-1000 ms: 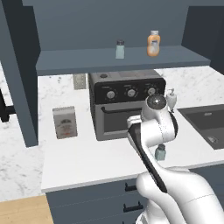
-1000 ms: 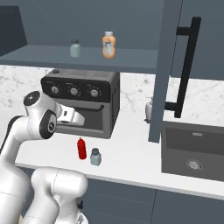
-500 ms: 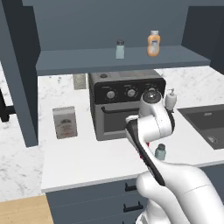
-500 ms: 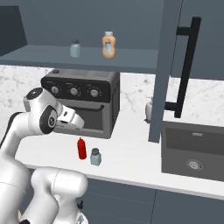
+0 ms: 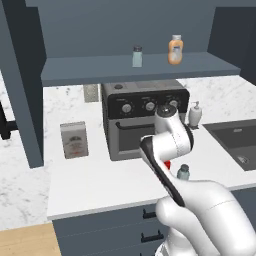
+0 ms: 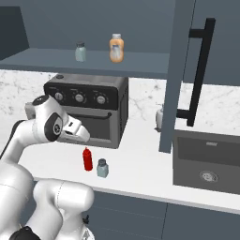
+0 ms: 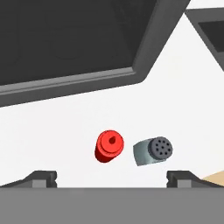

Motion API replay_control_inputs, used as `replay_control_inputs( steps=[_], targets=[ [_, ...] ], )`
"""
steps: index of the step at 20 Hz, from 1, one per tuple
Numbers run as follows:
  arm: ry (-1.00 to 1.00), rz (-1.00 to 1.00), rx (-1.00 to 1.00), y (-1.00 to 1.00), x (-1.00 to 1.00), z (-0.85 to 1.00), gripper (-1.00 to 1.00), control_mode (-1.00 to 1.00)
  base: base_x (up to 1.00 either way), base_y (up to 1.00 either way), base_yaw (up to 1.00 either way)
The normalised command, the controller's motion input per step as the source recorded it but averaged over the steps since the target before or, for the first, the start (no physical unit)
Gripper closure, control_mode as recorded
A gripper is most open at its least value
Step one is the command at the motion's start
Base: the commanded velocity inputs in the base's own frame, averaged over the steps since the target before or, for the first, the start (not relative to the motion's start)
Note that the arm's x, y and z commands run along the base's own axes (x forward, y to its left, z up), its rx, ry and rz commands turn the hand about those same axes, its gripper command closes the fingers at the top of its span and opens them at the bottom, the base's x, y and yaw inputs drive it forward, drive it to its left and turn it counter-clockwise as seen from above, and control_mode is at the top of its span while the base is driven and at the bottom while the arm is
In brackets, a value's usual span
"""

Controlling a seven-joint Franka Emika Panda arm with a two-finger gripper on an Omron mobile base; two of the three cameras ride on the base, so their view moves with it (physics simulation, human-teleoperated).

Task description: Put the shaker and condiment bottle from the counter next to their counterparts in the cabinet.

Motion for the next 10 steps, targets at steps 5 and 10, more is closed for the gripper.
replay_control_inputs(
  steps=[5,10],
  targets=[
    [0.0,-0.05,0.0,0.0,0.0,-0.43,-1.0,-1.0,0.0,0.0,0.0],
    [0.0,-0.06,0.02,0.0,0.0,-0.19,-1.0,-1.0,0.0,0.0,0.0]
  ],
)
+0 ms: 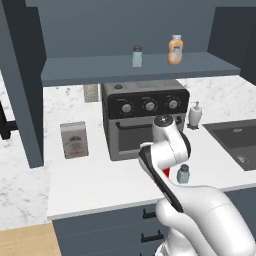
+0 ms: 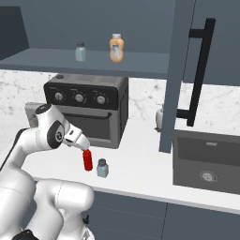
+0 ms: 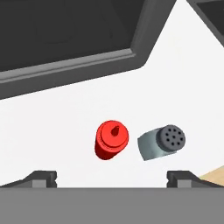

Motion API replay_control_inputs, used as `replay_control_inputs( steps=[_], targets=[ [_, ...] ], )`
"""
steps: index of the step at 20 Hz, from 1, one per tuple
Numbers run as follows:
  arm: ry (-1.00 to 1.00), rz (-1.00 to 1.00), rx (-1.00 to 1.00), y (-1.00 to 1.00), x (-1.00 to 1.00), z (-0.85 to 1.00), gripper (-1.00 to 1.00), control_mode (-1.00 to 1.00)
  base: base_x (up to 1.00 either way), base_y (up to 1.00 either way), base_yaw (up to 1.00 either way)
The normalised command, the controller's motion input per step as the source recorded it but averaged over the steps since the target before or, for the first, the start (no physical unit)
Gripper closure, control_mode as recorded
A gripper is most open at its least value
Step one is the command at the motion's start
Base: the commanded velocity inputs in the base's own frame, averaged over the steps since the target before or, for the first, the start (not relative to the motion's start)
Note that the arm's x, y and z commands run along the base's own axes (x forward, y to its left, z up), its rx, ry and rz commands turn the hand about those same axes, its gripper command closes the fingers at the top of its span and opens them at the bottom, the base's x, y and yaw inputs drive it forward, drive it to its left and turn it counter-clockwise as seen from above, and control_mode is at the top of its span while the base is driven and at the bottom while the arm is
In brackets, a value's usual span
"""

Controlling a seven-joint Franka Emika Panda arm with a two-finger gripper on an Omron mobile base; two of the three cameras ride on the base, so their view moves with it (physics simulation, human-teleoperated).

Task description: Put the shaker and condiment bottle from the counter next to their counterparts in the cabinet.

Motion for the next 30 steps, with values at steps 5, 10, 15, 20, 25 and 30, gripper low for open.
replay_control_inputs(
  steps=[5,10,15,20,25,30],
  targets=[
    [0.0,-0.03,0.01,0.0,0.01,-0.09,-1.0,-1.0,0.0,0.0,0.0],
    [0.0,-0.01,0.0,0.0,0.0,-0.21,-1.0,-1.0,0.0,0.0,0.0],
    [0.0,-0.01,0.0,0.0,0.02,-0.23,-1.0,-1.0,0.0,0.0,0.0],
    [-0.01,-0.01,0.0,0.0,0.03,-0.23,-1.0,-1.0,0.0,0.0,0.0],
    [-0.03,-0.01,0.0,0.0,0.13,-0.28,-1.0,-1.0,0.0,0.0,0.0],
    [-0.08,-0.03,-0.03,0.0,0.12,-0.33,-1.0,-1.0,0.0,0.0,0.0]
  ],
)
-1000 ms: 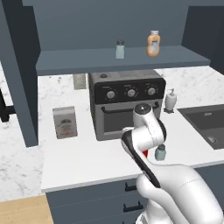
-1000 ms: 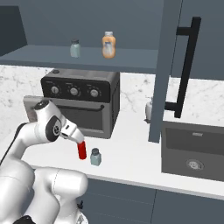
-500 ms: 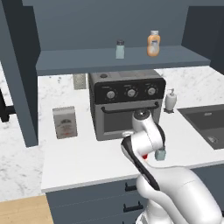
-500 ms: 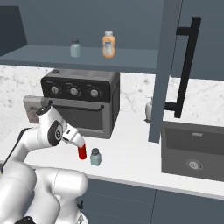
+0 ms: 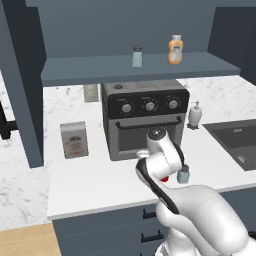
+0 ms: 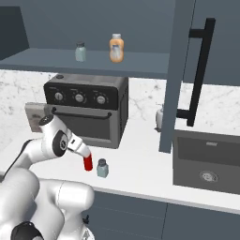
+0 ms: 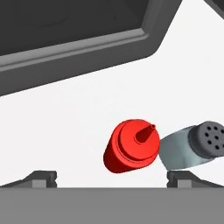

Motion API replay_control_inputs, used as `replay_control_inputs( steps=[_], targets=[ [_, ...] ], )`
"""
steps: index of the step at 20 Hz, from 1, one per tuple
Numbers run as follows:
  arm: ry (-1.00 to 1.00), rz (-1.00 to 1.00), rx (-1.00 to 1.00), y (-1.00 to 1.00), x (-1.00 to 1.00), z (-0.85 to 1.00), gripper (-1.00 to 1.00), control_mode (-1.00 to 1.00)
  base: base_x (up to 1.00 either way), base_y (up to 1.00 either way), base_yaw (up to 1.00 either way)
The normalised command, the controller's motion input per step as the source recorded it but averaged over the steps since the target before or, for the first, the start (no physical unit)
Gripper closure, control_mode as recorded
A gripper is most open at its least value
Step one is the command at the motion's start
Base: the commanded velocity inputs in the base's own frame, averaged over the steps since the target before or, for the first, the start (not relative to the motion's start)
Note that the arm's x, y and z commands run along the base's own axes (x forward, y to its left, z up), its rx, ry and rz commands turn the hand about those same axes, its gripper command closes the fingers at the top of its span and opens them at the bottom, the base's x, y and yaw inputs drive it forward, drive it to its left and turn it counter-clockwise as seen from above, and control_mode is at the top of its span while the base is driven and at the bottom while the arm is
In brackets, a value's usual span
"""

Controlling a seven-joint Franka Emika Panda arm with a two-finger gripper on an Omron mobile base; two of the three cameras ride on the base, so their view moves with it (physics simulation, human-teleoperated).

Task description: Put the shaker and condiment bottle from the counter next to their counterparts in the cabinet.

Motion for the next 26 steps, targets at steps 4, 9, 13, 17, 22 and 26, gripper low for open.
replay_control_inputs(
  steps=[4,9,13,17,22,26],
  targets=[
    [-0.07,-0.05,-0.01,-0.11,0.01,-0.34,-1.0,-1.0,0.0,0.0,0.0],
    [-0.04,-0.07,0.0,-0.24,0.0,-0.33,-1.0,-1.0,0.0,0.0,0.0],
    [-0.02,-0.06,0.0,-0.22,0.0,-0.24,-1.0,-1.0,0.0,0.0,0.0],
    [-0.02,-0.04,0.0,-0.13,0.0,-0.25,-1.0,-1.0,0.0,0.0,0.0],
    [-0.01,-0.04,-0.01,-0.01,0.0,-0.34,-1.0,-1.0,0.0,0.0,0.0],
    [0.0,-0.02,-0.01,-0.01,0.0,-0.44,1.0,-1.0,0.0,0.0,0.0]
  ],
)
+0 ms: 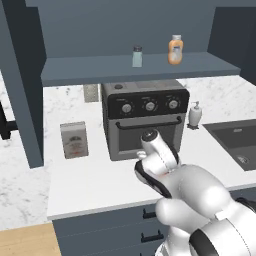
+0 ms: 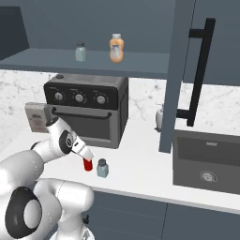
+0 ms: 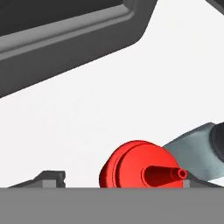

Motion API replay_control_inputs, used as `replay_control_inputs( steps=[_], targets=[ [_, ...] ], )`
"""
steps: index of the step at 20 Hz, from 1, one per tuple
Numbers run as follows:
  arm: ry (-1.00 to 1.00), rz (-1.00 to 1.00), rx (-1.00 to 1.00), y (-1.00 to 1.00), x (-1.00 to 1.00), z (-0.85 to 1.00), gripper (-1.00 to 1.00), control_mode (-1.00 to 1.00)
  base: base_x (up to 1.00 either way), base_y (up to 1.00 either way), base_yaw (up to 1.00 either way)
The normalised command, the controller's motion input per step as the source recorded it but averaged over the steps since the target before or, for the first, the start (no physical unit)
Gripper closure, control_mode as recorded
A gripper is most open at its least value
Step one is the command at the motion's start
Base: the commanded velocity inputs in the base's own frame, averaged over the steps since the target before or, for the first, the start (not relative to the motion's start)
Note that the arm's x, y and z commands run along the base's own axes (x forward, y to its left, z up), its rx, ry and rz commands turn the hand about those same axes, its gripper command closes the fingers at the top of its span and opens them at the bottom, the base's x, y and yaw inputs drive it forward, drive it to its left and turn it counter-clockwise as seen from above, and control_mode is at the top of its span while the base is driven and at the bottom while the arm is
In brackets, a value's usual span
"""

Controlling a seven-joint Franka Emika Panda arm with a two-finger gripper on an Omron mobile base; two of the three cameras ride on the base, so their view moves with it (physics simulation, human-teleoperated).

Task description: Put the shaker and condiment bottle from the counter next to their counterparts in the cabinet.

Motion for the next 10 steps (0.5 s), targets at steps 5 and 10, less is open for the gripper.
replay_control_inputs(
  steps=[5,10],
  targets=[
    [-0.01,-0.01,0.0,-0.17,0.0,-0.33,1.0,-1.0,0.0,0.0,0.0],
    [-0.05,0.0,0.0,-0.21,0.03,-0.2,1.0,-1.0,0.0,0.0,0.0]
  ],
)
